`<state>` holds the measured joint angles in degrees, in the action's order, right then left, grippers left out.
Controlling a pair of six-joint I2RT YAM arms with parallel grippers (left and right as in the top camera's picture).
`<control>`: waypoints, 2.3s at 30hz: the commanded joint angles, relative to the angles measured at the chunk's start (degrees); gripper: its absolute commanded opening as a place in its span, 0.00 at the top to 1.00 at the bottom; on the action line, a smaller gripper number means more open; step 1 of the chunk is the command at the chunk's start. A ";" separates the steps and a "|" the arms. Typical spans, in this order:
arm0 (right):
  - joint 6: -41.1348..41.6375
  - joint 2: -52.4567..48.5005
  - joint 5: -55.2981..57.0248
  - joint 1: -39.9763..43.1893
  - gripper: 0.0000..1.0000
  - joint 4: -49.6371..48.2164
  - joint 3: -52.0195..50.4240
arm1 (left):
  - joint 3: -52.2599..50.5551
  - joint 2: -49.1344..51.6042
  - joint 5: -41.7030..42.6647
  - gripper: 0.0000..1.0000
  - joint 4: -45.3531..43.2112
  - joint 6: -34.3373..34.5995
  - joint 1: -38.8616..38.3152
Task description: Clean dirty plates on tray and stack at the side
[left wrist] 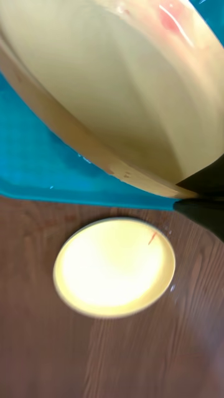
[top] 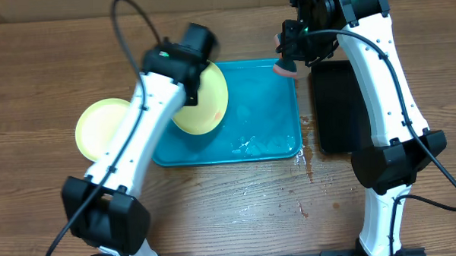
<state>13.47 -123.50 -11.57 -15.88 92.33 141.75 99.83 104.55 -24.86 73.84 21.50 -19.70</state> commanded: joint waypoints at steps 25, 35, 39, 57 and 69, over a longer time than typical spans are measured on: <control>-0.02 0.94 0.39 0.15 0.96 -0.24 1.09 | -26.84 -1.49 42.47 0.95 -23.89 -9.01 58.71; -0.02 0.94 0.37 0.15 0.96 -0.24 1.09 | -32.20 -1.44 41.22 0.76 -30.38 -9.05 58.55; -0.02 0.94 0.37 0.15 0.96 -0.24 1.09 | -32.20 -1.44 41.46 0.45 -29.68 -9.29 57.86; -1.84 1.68 0.48 7.69 0.96 4.13 1.20 | -10.25 -4.96 42.10 0.24 -11.43 -16.11 43.25; -11.78 1.66 14.71 15.17 0.96 4.42 -9.14 | -5.22 -6.29 41.46 0.00 -8.13 -21.07 25.38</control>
<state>7.44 -123.37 -3.31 -1.10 96.97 135.76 93.95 98.52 16.93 65.63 2.81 7.97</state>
